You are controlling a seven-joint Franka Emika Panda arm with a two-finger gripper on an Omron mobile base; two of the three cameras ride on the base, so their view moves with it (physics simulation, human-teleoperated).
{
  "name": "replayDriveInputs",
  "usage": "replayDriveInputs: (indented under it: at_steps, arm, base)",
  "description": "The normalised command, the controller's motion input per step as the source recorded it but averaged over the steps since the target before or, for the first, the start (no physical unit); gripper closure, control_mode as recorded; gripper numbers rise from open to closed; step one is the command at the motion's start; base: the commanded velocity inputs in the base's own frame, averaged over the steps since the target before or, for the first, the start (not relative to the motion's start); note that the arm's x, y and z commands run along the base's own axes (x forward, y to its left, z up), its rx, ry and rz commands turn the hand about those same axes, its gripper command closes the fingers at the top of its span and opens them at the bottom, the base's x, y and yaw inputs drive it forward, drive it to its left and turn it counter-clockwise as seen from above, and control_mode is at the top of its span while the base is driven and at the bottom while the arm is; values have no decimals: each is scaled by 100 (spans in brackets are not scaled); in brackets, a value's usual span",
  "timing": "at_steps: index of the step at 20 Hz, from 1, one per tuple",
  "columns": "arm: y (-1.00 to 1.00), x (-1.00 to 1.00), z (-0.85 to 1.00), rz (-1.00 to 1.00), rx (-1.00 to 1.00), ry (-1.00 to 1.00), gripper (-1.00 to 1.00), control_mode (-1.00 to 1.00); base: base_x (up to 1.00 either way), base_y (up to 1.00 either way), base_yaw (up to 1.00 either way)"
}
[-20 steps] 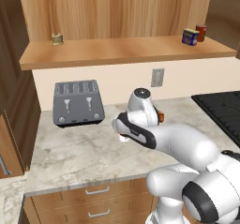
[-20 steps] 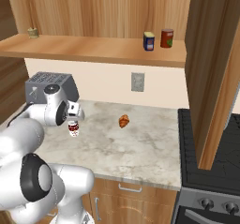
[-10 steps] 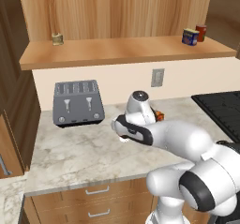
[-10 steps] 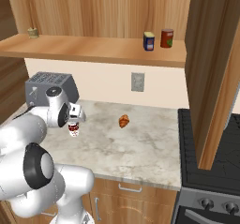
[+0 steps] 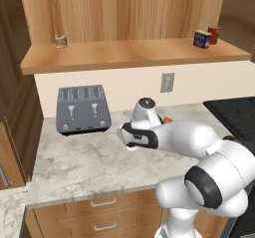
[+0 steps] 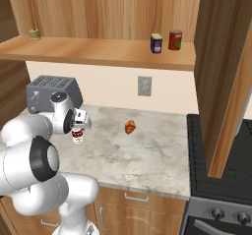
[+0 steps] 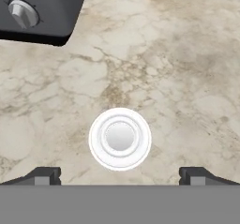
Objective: Pick the cans from the counter and place them in their designated side in the cabinet.
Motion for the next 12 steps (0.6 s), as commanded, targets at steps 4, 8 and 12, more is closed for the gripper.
replayDriveInputs:
  at_steps: [4, 8, 12]
  arm:
    - [3, 16, -13, 0, 0, 0, -100, -100]
    - [2, 13, -14, 0, -1, 0, -100, -100]
    - [2, 13, -13, 0, -1, 0, -100, -100]
  base:
    - [0, 0, 0]
    - [0, 0, 0]
    - [0, 0, 0]
